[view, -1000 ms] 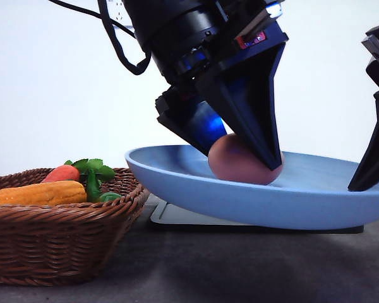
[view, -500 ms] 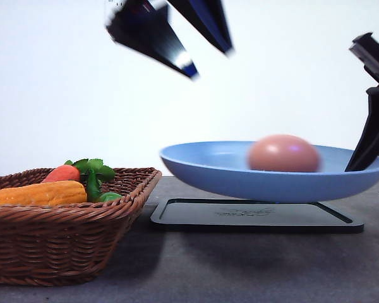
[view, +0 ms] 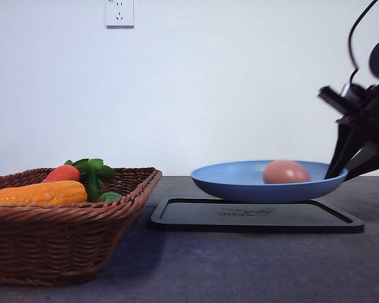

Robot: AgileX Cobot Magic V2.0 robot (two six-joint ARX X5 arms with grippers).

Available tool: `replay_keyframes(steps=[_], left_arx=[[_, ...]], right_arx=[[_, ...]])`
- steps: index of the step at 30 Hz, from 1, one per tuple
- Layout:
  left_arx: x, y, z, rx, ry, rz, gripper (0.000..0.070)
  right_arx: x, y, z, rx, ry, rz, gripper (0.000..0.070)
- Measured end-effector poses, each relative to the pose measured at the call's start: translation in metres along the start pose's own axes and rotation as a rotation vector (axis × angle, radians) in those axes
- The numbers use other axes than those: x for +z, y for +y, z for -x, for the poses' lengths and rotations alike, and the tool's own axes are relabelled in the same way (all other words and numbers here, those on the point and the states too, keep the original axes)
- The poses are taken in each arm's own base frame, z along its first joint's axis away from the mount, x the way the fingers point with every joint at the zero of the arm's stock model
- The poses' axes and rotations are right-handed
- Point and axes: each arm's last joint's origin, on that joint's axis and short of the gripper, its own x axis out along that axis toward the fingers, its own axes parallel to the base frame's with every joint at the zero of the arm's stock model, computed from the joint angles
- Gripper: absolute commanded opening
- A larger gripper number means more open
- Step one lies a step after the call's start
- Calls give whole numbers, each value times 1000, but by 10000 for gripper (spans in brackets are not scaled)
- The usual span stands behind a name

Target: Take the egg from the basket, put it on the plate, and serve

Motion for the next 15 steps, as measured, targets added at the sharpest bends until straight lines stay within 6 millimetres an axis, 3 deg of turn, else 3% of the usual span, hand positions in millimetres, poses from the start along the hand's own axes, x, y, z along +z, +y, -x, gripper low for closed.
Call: replay_keyframes(steps=[5, 11, 13, 15], left_arx=[[-2, -3, 13, 1, -27, -4, 376], [-3, -3, 15, 1, -18, 14, 376], [-3, -3, 15, 1, -17, 20, 376], [-3, -3, 15, 1, -17, 22, 376]], right_arx=[[18, -9, -19, -8, 25, -19, 0], [20, -17, -31, -12, 48, -33, 0], [20, -17, -31, -24, 42, -27, 39], [21, -17, -31, -35, 35, -16, 136]])
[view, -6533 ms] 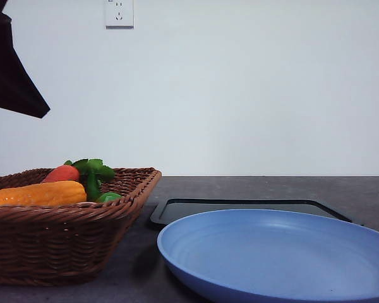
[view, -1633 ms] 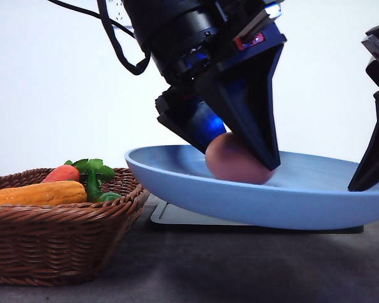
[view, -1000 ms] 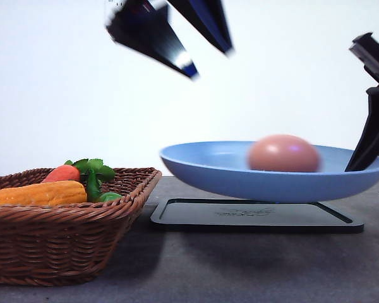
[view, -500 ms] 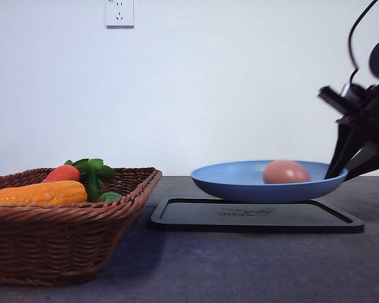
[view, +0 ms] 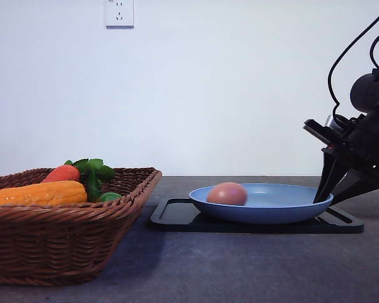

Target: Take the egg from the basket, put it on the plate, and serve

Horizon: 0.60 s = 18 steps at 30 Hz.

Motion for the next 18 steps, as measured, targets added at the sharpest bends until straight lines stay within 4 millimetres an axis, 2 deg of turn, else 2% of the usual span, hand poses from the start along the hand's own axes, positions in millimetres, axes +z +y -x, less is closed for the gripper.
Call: replay_keyframes(steps=[2, 4, 13, 18], left_arx=[[0, 0, 0, 0, 1, 0, 376], [0, 0, 0, 0, 2, 1, 376], [0, 0, 0, 0, -2, 0, 376], [0, 0, 0, 0, -3, 0, 375]], right_arx=[[0, 0, 0, -7, -2, 8, 220], [0, 0, 0, -1, -4, 18, 255], [7, -1, 8, 21, -26, 35, 256], [15, -1, 36, 24, -113, 43, 255]])
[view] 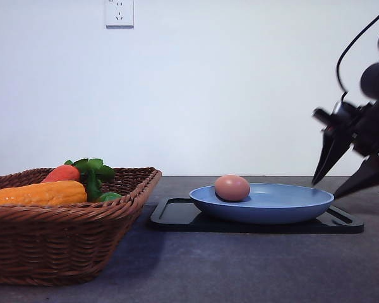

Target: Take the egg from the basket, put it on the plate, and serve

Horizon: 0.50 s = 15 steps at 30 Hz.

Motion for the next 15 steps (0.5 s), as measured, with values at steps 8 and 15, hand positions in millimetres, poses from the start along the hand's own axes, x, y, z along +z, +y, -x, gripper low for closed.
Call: replay_keyframes(steps=[8, 15], left_arx=[[4, 5, -7, 100, -17, -3, 224], [5, 27, -33, 347, 61, -18, 0]], right_arx=[[0, 28, 76, 32, -179, 75, 150], [-41, 72, 120, 42, -156, 211, 0]])
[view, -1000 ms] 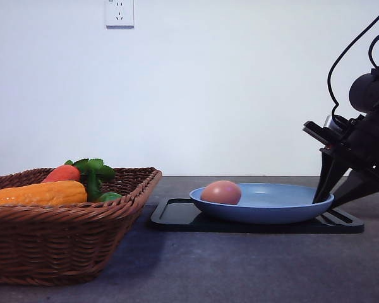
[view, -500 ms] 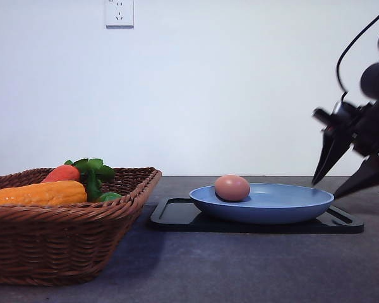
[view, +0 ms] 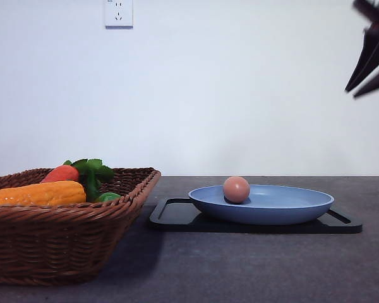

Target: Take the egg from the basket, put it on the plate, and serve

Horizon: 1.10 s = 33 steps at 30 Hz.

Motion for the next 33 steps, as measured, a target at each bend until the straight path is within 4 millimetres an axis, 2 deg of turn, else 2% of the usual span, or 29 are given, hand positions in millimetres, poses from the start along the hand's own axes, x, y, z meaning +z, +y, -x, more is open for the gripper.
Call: replay_keyframes(steps=[6, 10, 14, 17, 20, 27, 30, 33], left_arx=[[-7, 42, -29, 181, 114, 68, 0], [-21, 73, -33, 260, 132, 167, 0], [-46, 90, -32, 329, 93, 257, 0], [-66, 91, -29, 368, 44, 304, 0], [-88, 83, -25, 377, -20, 337, 0], [-134, 59, -11, 370, -182, 415, 0], [-150, 50, -3, 365, -271, 429, 0], [-156, 45, 8, 366, -335, 435, 0]], right_arx=[[-22, 48, 19, -156, -34, 201, 0], [-37, 74, 32, -295, -120, 333, 0], [-55, 88, 37, -346, -240, 430, 0], [-70, 87, 33, -344, -313, 468, 0], [-87, 78, 25, -333, -378, 490, 0], [-128, 44, -9, -276, -526, 520, 0], [-143, 30, -21, -260, -571, 526, 0], [-149, 24, -26, -262, -565, 525, 0]])
